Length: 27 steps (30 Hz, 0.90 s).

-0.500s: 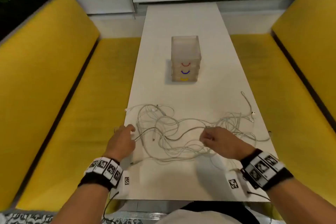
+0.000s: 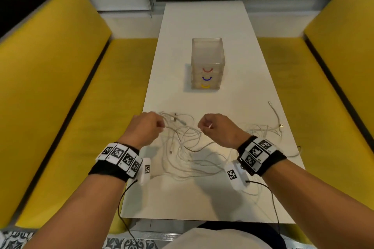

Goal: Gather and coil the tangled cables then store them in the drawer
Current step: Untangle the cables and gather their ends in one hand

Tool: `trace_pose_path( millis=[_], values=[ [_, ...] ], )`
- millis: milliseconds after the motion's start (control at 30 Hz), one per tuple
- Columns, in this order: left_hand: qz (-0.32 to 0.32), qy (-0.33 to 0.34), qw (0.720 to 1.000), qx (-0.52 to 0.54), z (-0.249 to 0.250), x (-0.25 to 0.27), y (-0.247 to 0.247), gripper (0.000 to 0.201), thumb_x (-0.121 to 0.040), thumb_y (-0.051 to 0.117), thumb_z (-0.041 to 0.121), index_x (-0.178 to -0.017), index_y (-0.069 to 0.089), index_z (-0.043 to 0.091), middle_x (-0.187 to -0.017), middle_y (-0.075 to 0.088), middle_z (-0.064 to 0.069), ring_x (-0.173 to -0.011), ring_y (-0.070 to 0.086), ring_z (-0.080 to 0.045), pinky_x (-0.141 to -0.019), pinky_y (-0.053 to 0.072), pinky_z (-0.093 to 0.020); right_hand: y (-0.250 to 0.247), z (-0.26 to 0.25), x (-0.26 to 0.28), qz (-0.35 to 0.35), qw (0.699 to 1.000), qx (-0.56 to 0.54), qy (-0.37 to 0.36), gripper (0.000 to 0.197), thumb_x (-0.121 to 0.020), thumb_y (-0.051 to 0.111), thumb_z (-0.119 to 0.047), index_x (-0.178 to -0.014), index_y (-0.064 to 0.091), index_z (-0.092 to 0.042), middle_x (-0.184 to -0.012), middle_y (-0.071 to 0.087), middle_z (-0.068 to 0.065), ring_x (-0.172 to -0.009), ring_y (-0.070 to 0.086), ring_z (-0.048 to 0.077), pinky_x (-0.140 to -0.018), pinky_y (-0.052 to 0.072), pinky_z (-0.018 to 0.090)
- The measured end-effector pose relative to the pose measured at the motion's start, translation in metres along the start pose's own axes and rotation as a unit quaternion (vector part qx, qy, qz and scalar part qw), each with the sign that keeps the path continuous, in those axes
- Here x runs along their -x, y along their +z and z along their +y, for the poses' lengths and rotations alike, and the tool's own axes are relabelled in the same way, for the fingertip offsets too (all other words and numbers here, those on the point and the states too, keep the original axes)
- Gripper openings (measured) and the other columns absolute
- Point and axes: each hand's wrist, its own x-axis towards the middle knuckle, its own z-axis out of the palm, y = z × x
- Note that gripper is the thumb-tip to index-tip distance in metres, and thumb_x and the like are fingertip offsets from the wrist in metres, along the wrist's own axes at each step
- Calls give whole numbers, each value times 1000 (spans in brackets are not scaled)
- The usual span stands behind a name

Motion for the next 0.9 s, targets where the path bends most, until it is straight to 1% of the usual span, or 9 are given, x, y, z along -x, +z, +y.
trace_pose_path(
  millis=[133, 200, 267, 367, 500, 567, 667, 733, 900],
  values=[
    [18, 80, 996, 22, 45, -5, -21, 10, -94, 69, 27, -95, 78, 28, -95, 76, 8, -85, 68, -16, -65, 42, -28, 7, -25, -11, 56, 996, -29, -57, 25, -93, 63, -19, -118, 62, -21, -110, 62, -6, -90, 58, 13, -80, 44, 14],
    [23, 107, 993, 38, 64, -5, -31, 11, -94, 69, 24, -98, 79, 28, -98, 75, 6, -88, 69, -18, -70, 48, -30, 11, -38, -12, 56, 993, -51, -91, 34, -91, 65, -18, -125, 58, -18, -118, 62, -5, -102, 56, 11, -86, 39, 8],
    [38, 125, 988, 78, 78, -4, -42, 12, -93, 70, 20, -99, 79, 25, -99, 75, 4, -88, 70, -17, -77, 54, -33, 11, -47, -15, 67, 987, -94, -108, 38, -88, 67, -16, -125, 56, -18, -116, 66, -5, -106, 61, 14, -91, 47, 20],
    [74, 155, 973, 154, 90, -4, -56, 11, -89, 74, 13, -86, 78, 23, -86, 75, 6, -79, 69, -11, -75, 57, -33, 1, -53, -19, 100, 977, -155, -111, 24, -84, 62, -13, -108, 62, -19, -96, 70, -5, -88, 69, 17, -83, 57, 36],
    [89, 136, 936, 313, 88, -7, -64, 10, -85, 82, 15, -86, 73, 19, -71, 68, 3, -61, 60, -12, -62, 52, -26, -21, -48, -14, 121, 969, -168, -133, 19, -95, 59, -12, -86, 70, -25, -67, 67, -5, -62, 62, 6, -66, 50, 23],
    [70, 123, 925, 351, 85, -6, -67, 9, -86, 82, 18, -85, 73, 18, -66, 65, 0, -58, 57, -10, -58, 49, -24, -28, -42, -11, 126, 967, -167, -146, 23, -98, 59, -18, -82, 71, -29, -64, 66, -3, -62, 60, 8, -65, 49, 25],
    [36, 117, 937, 326, 83, 0, -69, 17, -91, 76, 27, -80, 76, 14, -60, 60, 2, -52, 49, -5, -53, 41, -18, -39, -32, -8, 171, 951, -215, -142, 17, -98, 59, -17, -93, 75, -11, -68, 69, 9, -63, 62, 17, -64, 50, 27],
    [29, 104, 942, 319, 79, 4, -71, 24, -95, 72, 31, -80, 77, 13, -57, 51, 3, -54, 41, -10, -53, 36, -22, -50, -22, -5, 216, 936, -258, -103, 18, -99, 57, -10, -92, 73, -8, -69, 68, 13, -62, 61, 16, -60, 46, 17],
    [55, 71, 932, 351, 60, 7, -85, 24, -93, 70, 40, -79, 79, 23, -60, 52, -2, -58, 44, -18, -60, 38, -35, -65, 3, 4, 259, 923, -282, -39, 20, -101, 55, -10, -93, 72, -4, -68, 67, 13, -61, 61, 16, -54, 45, 16]
  ],
)
